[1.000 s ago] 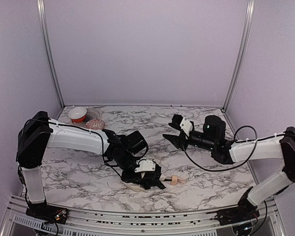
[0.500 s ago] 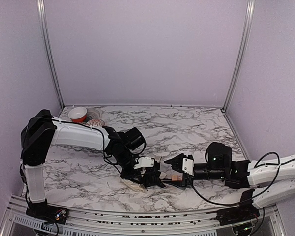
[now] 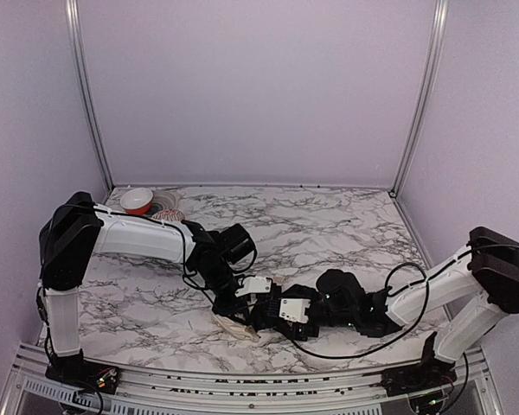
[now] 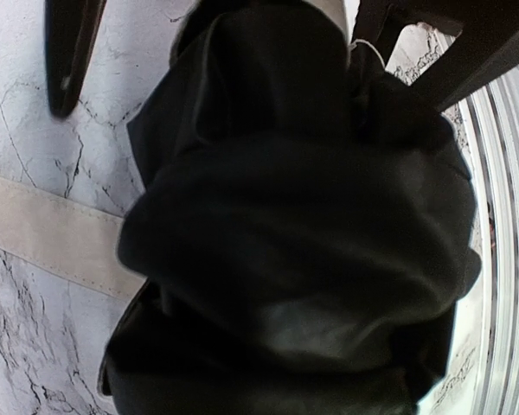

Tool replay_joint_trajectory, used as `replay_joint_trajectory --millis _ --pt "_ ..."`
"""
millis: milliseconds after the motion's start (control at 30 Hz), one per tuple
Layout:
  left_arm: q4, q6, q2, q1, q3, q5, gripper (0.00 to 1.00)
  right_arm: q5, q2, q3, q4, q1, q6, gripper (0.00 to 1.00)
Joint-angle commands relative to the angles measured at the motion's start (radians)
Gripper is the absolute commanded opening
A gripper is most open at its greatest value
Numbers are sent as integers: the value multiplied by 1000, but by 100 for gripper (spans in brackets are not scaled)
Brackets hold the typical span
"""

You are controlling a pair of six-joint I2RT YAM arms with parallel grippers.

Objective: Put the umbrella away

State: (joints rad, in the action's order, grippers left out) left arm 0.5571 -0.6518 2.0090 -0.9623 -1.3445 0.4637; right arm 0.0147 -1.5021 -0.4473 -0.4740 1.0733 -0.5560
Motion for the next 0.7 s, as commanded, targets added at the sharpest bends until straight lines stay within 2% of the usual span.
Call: replay_joint_trajectory --millis 0,133,200,267,333,400,533,667 --pt "156 -1 100 -19 68 -8 0 -34 -90 -95 -96 1 -38 78" --pt "154 -3 101 -19 60 3 0 12 -132 -112 -98 0 -57 70" --pt "155 -7 98 -19 52 9 0 19 -149 -126 -74 -1 -62 56" --pt "142 -5 92 -18 45 5 9 20 -161 -130 -54 0 -64 35" --pt "99 24 70 -10 50 -17 21 26 -164 -122 -43 0 -69 24" --pt "32 59 29 7 69 -24 35 27 -161 -114 -25 -1 -69 17" --pt "-164 113 -96 51 141 3 57 36 -148 -108 30 -6 -73 9" --pt "-308 101 -229 67 213 62 69 61 -144 -120 93 -35 -60 4"
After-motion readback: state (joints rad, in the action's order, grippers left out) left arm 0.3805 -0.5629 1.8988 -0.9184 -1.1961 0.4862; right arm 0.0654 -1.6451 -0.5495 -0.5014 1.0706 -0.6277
